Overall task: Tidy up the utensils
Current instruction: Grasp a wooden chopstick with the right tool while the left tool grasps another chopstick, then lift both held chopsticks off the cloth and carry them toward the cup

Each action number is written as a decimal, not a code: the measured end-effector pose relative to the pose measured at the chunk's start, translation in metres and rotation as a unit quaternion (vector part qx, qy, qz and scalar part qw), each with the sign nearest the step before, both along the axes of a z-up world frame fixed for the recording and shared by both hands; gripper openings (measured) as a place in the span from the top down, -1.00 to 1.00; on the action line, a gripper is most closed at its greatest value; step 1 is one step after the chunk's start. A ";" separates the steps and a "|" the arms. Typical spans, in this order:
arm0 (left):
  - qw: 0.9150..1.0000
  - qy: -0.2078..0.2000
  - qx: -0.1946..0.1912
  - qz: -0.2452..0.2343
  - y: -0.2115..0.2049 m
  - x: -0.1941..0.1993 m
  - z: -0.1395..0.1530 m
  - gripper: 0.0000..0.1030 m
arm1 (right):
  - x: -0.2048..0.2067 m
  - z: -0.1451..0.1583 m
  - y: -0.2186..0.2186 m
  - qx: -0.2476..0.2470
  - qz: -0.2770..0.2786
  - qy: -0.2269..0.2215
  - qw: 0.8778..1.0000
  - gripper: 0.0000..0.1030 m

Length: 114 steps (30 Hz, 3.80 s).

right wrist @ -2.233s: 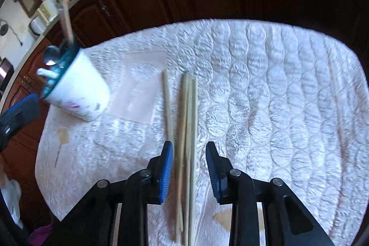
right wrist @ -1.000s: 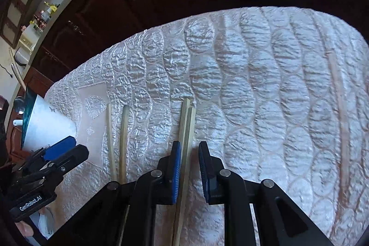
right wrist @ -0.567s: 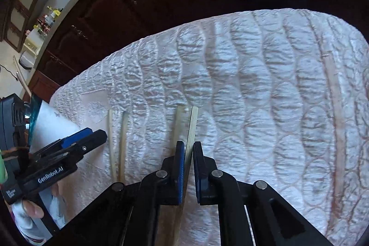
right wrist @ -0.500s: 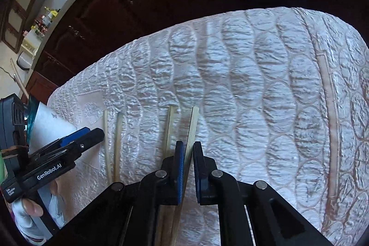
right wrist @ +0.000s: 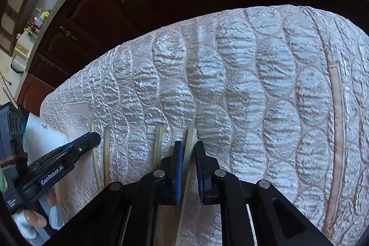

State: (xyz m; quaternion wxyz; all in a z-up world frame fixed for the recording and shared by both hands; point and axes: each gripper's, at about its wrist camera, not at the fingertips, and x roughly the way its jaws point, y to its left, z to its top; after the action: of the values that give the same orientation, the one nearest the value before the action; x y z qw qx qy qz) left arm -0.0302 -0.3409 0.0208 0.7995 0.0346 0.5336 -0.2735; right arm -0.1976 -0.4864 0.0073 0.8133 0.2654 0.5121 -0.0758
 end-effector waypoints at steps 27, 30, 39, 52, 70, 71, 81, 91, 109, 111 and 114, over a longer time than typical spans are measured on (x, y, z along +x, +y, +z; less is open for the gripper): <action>0.988 -0.099 -0.106 -0.045 0.133 -0.095 0.129 0.92 | -0.062 0.109 0.080 -0.109 0.051 -0.067 0.991 0.69; 0.988 -0.101 -0.108 -0.041 0.145 -0.099 0.134 0.92 | -0.044 0.072 0.077 -0.097 0.050 -0.024 0.994 0.68; 0.989 -0.096 -0.104 -0.034 0.150 -0.095 0.131 0.92 | -0.012 0.018 0.074 -0.090 0.050 0.030 0.994 0.71; 0.990 -0.087 -0.105 -0.029 0.147 -0.090 0.127 0.92 | 0.005 0.016 0.056 -0.072 0.042 0.042 0.996 0.72; 0.985 -0.107 -0.132 -0.033 0.189 -0.107 0.155 0.92 | -0.083 0.140 0.078 -0.100 0.057 -0.114 0.987 0.90; 0.985 -0.110 -0.133 -0.032 0.193 -0.109 0.157 0.92 | -0.089 0.149 0.081 -0.102 0.058 -0.126 0.985 0.90; 0.980 -0.142 -0.136 -0.022 0.210 -0.117 0.185 0.92 | -0.101 0.213 0.133 -0.127 0.093 -0.201 0.967 0.91; 0.977 -0.163 -0.138 -0.007 0.229 -0.114 0.202 0.92 | -0.068 0.257 0.183 -0.130 0.135 -0.245 0.951 0.91; 0.971 -0.176 -0.158 0.037 0.270 -0.088 0.224 0.92 | -0.010 0.281 0.239 -0.117 0.179 -0.277 0.937 0.90; 0.968 -0.183 -0.165 0.048 0.278 -0.080 0.233 0.92 | -0.003 0.283 0.245 -0.116 0.181 -0.280 0.936 0.91; 0.963 -0.198 -0.173 0.062 0.288 -0.069 0.246 0.92 | 0.009 0.287 0.253 -0.117 0.182 -0.288 0.933 0.91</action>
State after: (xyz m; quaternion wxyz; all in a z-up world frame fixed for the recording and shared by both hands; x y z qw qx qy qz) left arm -0.0995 -0.0529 0.2672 0.8985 -0.0835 0.3102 -0.2991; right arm -0.1888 -0.2337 0.2941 0.9510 0.0814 0.2831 0.0935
